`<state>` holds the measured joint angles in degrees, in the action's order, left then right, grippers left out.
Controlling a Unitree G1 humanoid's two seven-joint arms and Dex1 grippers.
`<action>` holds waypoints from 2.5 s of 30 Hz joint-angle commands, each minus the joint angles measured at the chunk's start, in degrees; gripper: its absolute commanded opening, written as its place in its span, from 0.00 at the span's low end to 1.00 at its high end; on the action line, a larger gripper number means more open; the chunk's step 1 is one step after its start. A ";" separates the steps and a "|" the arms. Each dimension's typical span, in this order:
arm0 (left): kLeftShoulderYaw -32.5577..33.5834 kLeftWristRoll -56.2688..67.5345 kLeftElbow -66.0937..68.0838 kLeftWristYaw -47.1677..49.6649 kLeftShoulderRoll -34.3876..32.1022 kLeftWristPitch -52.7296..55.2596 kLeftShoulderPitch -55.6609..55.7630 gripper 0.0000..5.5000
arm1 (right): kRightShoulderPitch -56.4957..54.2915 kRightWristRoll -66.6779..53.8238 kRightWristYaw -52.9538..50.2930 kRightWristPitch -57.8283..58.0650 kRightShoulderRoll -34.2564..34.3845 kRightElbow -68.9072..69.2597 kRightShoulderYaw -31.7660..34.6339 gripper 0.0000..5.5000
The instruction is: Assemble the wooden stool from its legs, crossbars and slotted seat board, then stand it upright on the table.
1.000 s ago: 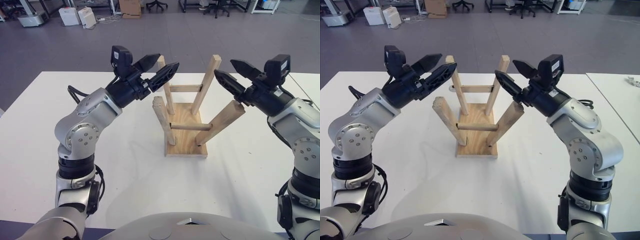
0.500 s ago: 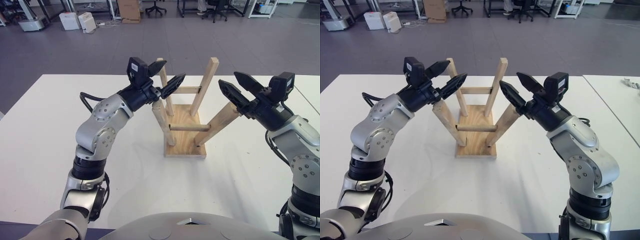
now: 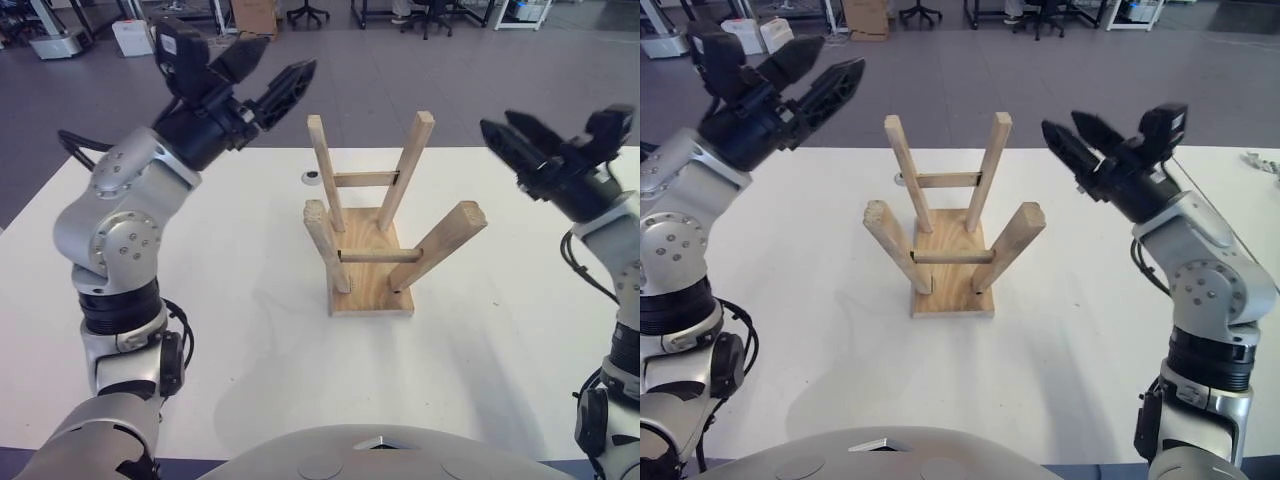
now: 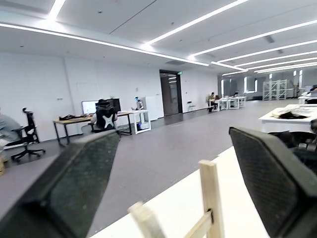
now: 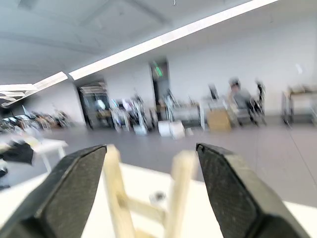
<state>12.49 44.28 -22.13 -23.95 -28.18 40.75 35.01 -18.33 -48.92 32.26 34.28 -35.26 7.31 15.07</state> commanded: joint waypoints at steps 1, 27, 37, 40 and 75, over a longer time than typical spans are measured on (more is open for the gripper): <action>-2.25 -8.92 3.05 -4.72 -7.32 -3.51 -8.88 0.74 | -0.07 7.28 12.58 -3.76 5.09 -12.04 -12.03 0.62; -28.57 -37.32 5.87 -24.94 -16.42 -15.44 -43.85 0.74 | -12.56 43.79 14.66 -34.55 11.02 -57.13 -23.07 0.62; -20.80 -40.94 23.23 -0.78 -0.18 -23.75 -35.14 0.74 | 14.87 38.34 11.51 -27.79 2.66 -21.38 -12.45 0.62; -14.81 -40.05 15.87 0.03 -2.69 -23.59 -42.36 0.74 | 25.08 38.22 1.35 -19.58 3.75 -6.04 -5.81 0.62; -4.56 -14.25 -18.77 -18.80 -12.76 1.54 -50.35 0.74 | 36.75 10.12 2.63 10.92 -2.35 33.09 2.76 0.62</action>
<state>10.78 30.88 -42.86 -38.32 -37.83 44.64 -13.73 17.49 -38.09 29.38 46.94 -35.74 39.38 21.12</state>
